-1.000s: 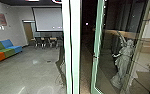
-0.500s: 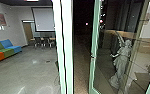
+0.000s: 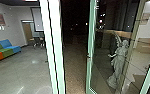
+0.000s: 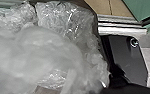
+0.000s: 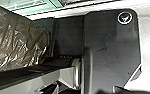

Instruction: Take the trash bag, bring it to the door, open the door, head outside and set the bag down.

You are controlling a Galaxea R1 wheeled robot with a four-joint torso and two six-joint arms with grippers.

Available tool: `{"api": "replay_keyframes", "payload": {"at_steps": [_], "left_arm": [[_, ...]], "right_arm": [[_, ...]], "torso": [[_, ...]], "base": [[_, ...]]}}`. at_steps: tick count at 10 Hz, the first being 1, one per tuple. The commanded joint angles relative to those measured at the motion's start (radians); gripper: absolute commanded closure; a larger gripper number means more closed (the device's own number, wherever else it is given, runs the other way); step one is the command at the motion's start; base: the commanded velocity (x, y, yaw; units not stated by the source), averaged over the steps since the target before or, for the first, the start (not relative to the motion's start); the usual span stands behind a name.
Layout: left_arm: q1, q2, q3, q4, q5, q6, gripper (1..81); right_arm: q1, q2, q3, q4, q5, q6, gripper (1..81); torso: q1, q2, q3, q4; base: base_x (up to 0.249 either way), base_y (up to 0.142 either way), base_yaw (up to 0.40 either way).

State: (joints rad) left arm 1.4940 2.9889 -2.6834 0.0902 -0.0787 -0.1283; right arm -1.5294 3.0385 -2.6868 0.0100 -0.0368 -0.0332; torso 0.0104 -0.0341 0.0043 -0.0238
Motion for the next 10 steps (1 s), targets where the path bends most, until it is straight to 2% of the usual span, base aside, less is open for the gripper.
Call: {"api": "replay_keyframes", "payload": {"at_steps": [1, 10], "left_arm": [[-0.057, -0.002, 0.004, 0.011, 0.043, 0.006, 81.1], [-0.054, -0.001, 0.004, 0.011, 0.043, 0.006, 81.1]], "right_arm": [[0.056, 0.001, 0.006, 0.022, -0.055, 0.001, 1.0], [0.053, 0.002, -0.002, 0.022, -0.054, -0.001, 1.0]], "torso": [[0.000, 0.000, 0.000, 0.000], [0.000, 0.000, 0.000, 0.000]], "base": [[0.000, -0.133, 0.000], [0.000, -0.137, 0.000]]}}
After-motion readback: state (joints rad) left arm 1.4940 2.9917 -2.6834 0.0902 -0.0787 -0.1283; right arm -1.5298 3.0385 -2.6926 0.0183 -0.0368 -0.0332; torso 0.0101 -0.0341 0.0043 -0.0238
